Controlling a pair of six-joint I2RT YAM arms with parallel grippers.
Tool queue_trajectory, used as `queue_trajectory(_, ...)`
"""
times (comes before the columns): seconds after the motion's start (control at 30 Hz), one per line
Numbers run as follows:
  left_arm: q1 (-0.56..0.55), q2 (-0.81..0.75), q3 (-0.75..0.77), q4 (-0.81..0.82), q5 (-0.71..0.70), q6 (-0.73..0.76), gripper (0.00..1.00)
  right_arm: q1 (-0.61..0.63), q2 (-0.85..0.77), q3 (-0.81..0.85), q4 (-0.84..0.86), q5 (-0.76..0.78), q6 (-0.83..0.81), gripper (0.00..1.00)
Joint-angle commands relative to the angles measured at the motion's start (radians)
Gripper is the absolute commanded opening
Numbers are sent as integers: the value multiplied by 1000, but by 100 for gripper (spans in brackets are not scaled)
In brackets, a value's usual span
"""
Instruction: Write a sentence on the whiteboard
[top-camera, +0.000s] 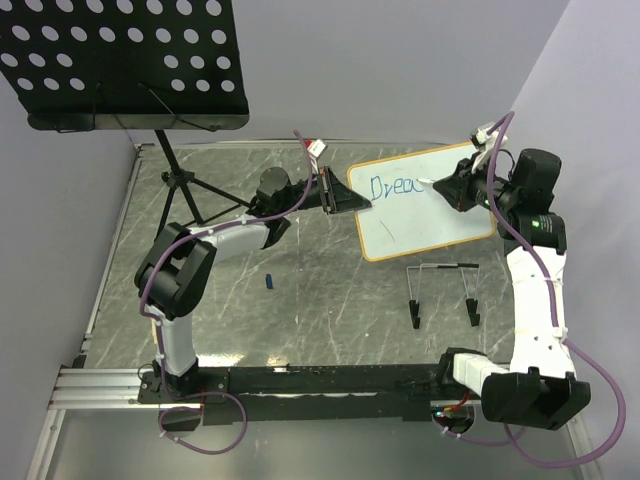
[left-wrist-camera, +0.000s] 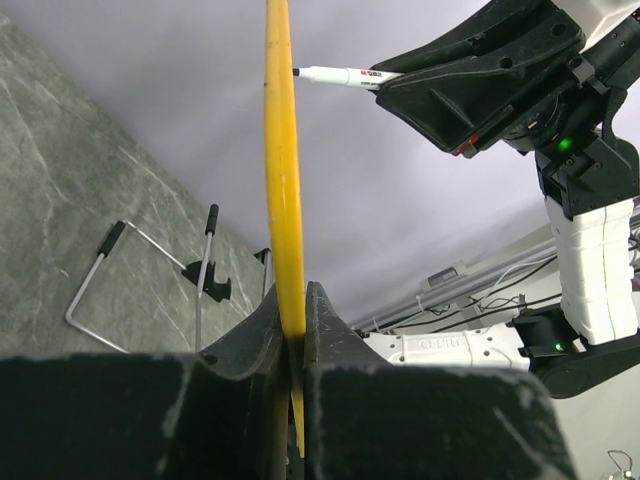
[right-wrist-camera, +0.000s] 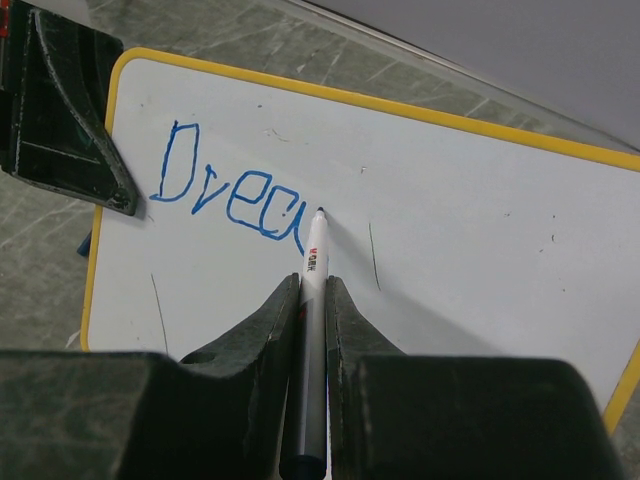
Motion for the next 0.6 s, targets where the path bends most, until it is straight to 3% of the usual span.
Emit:
queue_trajectory(0.0,-8,-78,37,132,-23,-10,1,4,-2,9,10,18,-28,0)
queue_trajectory(0.57,-7,-49,69,138,-21,-24,1,4,-50,-57,-23,18,-45,0)
